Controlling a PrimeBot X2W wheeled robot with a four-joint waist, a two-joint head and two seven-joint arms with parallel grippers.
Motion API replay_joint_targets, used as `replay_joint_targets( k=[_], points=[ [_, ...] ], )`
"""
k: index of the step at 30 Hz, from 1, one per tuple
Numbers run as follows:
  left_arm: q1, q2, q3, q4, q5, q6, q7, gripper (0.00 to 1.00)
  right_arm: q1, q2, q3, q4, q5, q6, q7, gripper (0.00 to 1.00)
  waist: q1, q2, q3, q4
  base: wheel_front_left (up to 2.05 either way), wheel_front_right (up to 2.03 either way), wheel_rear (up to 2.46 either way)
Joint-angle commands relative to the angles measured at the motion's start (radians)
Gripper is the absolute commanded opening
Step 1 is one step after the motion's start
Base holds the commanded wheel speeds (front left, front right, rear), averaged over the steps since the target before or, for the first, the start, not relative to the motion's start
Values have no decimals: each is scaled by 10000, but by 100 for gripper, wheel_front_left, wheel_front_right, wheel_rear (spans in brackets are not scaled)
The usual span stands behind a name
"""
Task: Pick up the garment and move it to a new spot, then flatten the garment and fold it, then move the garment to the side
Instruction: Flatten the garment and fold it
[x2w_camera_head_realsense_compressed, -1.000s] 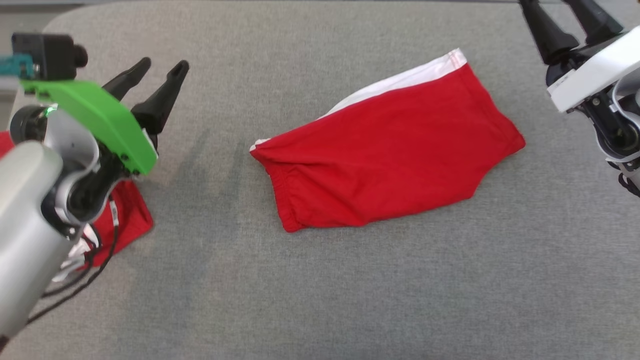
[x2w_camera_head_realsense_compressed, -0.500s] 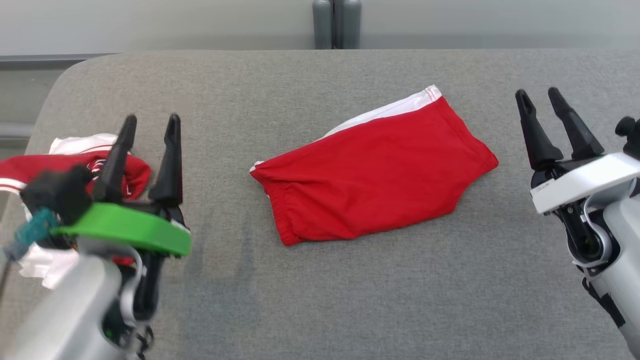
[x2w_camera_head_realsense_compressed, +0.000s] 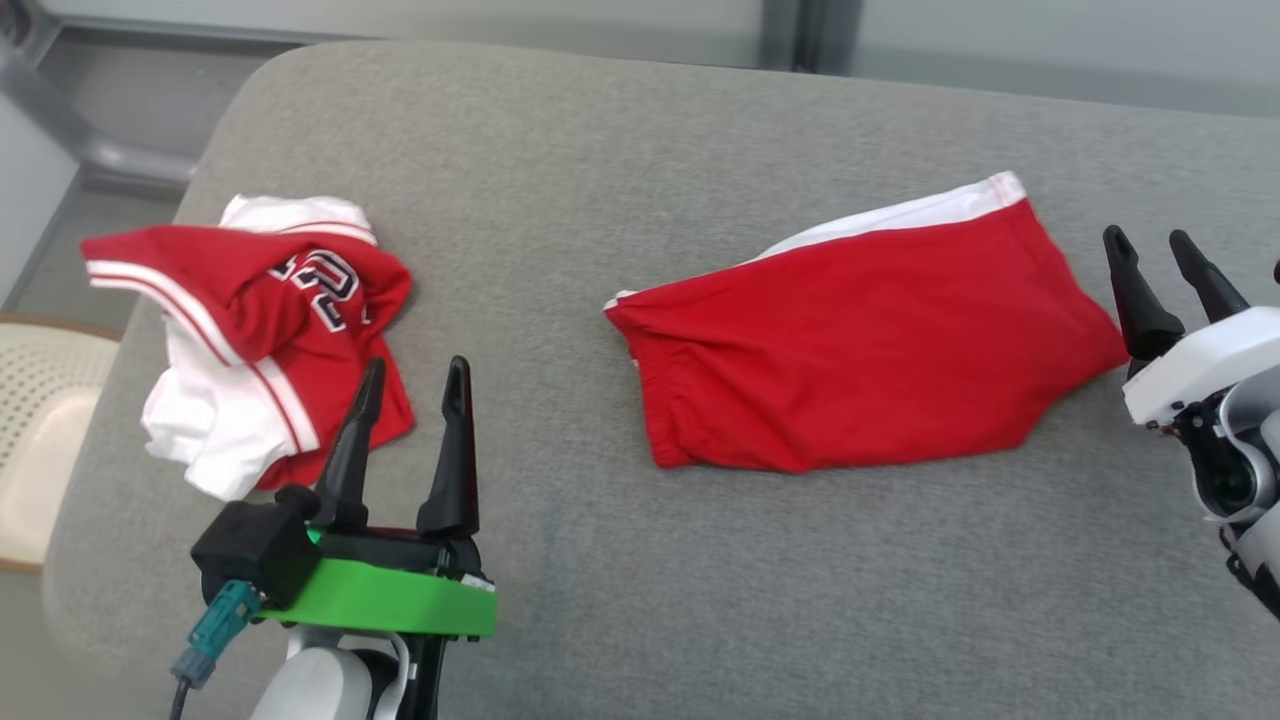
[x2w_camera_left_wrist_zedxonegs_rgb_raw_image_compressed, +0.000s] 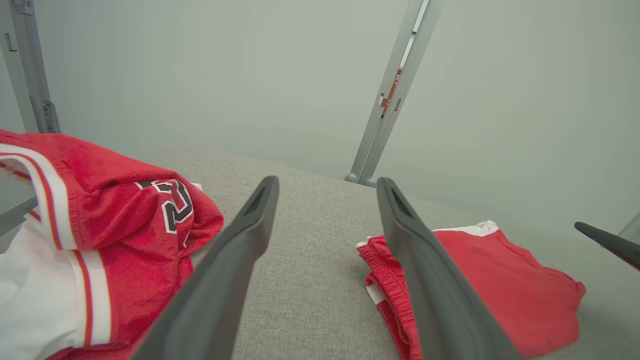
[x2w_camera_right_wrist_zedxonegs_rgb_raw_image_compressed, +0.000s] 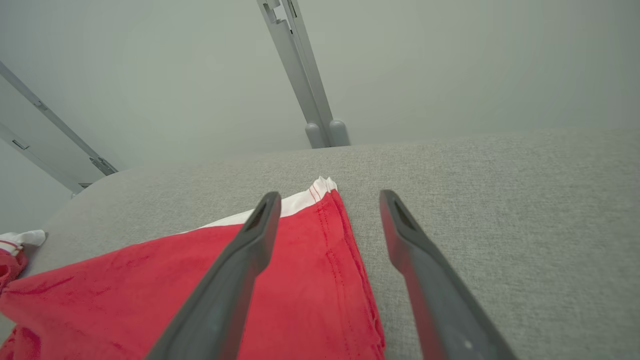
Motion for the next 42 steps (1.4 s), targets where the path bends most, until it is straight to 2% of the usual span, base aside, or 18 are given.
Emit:
replay_joint_targets(
  k=[1,6,12,15,18,19,21,31,42],
  points=[
    [171,-157,150,70,153,-155,-28,100,-275,-88,200,375,117,3,235,100,0,-1,385,661,0,0,0],
    [303,-755,509,298,621,-750,-29,100,-1360,-318,810,1794,686,3,1597,100,0,-1,741,1162,0,0,0],
    [313,-1197,884,510,1079,-1202,-29,100,-2333,-436,1289,3231,1250,4,3585,100,0,-1,967,1564,0,0,0],
    [356,-1331,1059,604,1143,-1367,-29,100,-2477,-301,1423,3868,1569,4,4566,100,0,-1,981,1677,0,0,0],
    [394,-1424,1144,663,1259,-1458,-29,100,-2439,-55,1495,4006,1892,6,4895,100,0,-1,928,1706,0,0,0],
    [430,-1433,1168,691,1279,-1479,-29,100,-2367,29,1545,3942,2003,7,4944,71,0,-1,889,1692,0,0,0],
    [470,-1454,1190,745,1322,-1548,-29,100,-2246,83,1582,3749,2156,20,4663,0,0,-1,788,1625,0,0,0],
    [570,-1503,1237,946,1537,-1684,-28,100,-1632,101,1314,2806,3042,4,2346,0,0,-1,178,739,0,0,0],
    [697,-1505,1301,1129,1795,-1739,-27,100,-845,-479,1524,2132,3761,4,1551,0,0,-1,-285,-769,0,0,0]
  ],
)
